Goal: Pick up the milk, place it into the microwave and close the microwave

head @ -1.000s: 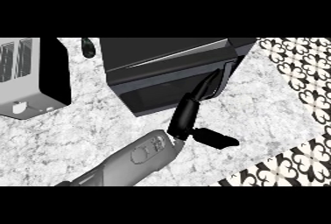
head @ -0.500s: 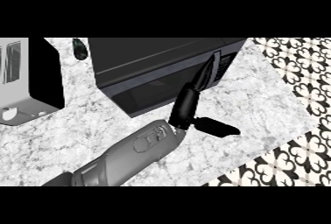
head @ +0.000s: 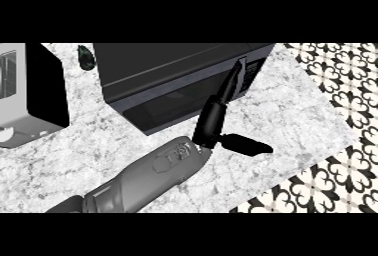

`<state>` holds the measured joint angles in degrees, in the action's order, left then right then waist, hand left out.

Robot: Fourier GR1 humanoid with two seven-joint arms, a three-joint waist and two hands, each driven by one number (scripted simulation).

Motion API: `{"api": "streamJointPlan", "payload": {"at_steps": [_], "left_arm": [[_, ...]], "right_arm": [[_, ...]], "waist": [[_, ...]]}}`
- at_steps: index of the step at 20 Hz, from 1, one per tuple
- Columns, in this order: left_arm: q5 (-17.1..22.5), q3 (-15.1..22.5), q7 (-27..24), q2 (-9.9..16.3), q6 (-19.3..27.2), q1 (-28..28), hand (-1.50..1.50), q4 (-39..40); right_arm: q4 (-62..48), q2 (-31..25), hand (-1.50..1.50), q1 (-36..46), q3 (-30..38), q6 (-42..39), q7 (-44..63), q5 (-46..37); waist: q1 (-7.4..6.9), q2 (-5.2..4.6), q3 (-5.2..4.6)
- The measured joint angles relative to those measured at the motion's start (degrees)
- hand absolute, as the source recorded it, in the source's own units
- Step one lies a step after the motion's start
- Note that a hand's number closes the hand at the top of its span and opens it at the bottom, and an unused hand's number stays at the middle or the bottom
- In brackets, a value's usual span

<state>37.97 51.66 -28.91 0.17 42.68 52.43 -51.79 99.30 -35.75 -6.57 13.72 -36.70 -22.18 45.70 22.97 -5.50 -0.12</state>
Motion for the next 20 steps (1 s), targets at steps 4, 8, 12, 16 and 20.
{"api": "streamJointPlan", "payload": {"at_steps": [4, 8, 12, 16, 20], "left_arm": [[1.17, 0.50, -1.58, -0.05, 0.28, 0.14, -1.50, 0.43], [2.47, 0.97, -2.75, -0.13, 0.69, 0.32, -1.50, 0.71], [3.70, 1.48, -3.76, -0.18, 0.77, 0.60, -1.50, 1.12], [4.84, 2.05, -4.65, -0.18, 0.83, 0.97, -1.50, 1.41], [6.00, 2.60, -5.35, -0.18, 0.89, 1.29, -1.50, 1.75]], "right_arm": [[-0.22, -0.75, -1.50, 0.72, 0.20, -0.31, 0.47, 1.07], [-0.68, -1.53, -1.50, 1.35, 0.44, -0.68, 0.92, 2.08], [-1.03, -2.15, -1.50, 1.74, 0.40, -1.10, 1.42, 2.88], [-1.53, -2.80, -1.50, 2.29, 0.38, -1.37, 1.98, 3.69], [-1.85, -3.58, -1.50, 2.89, 0.47, -1.77, 2.46, 4.45]], "waist": [[0.37, -0.12, -0.01], [0.71, -0.19, 0.03], [0.88, -0.19, 0.06], [0.95, -0.29, 0.08], [1.08, -0.27, 0.09]]}}
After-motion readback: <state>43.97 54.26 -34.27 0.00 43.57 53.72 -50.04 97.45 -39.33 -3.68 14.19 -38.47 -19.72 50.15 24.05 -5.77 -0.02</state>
